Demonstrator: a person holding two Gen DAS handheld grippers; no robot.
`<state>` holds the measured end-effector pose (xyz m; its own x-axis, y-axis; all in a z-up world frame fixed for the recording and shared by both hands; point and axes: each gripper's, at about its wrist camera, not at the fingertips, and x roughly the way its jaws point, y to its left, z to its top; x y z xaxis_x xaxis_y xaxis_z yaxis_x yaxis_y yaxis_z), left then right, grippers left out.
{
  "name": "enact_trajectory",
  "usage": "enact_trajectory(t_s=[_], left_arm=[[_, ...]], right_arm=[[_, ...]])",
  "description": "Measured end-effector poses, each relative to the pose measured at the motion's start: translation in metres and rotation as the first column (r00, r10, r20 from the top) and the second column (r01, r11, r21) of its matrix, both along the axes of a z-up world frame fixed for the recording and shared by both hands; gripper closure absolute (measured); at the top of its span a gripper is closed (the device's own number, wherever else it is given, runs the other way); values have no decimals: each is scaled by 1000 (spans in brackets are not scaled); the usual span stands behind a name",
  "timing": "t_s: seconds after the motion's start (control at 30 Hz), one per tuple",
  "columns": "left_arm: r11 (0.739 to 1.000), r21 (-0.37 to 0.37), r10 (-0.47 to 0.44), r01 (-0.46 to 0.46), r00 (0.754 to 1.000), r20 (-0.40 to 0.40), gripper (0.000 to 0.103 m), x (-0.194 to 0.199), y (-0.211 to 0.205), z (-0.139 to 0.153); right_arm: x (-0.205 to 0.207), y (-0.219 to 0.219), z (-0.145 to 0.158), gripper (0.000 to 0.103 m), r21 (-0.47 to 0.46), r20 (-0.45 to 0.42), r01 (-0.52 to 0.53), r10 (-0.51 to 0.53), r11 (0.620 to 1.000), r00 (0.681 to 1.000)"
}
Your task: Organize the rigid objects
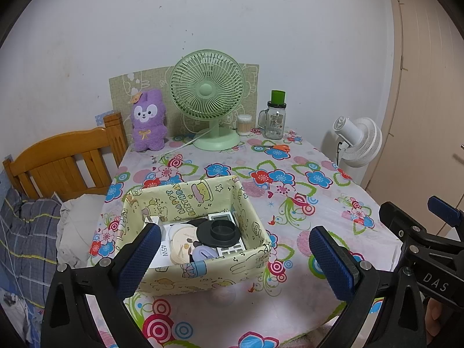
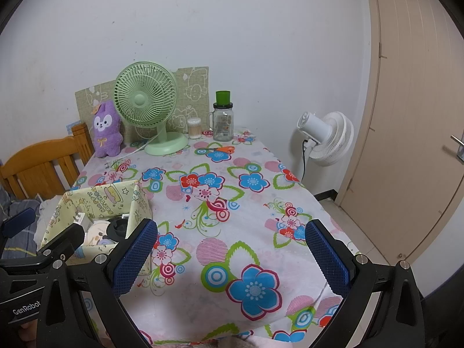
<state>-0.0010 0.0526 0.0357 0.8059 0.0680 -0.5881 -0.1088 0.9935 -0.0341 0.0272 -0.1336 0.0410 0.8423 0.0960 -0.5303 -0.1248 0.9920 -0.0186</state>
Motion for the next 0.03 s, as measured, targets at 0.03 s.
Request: enact_trajectory(t_s=[0.03], left_arm=[[1000, 0, 0, 0, 1000, -1, 0, 1, 0, 0]], right_arm=[[1, 0, 0, 0, 0, -1, 1, -1, 1000, 1000]])
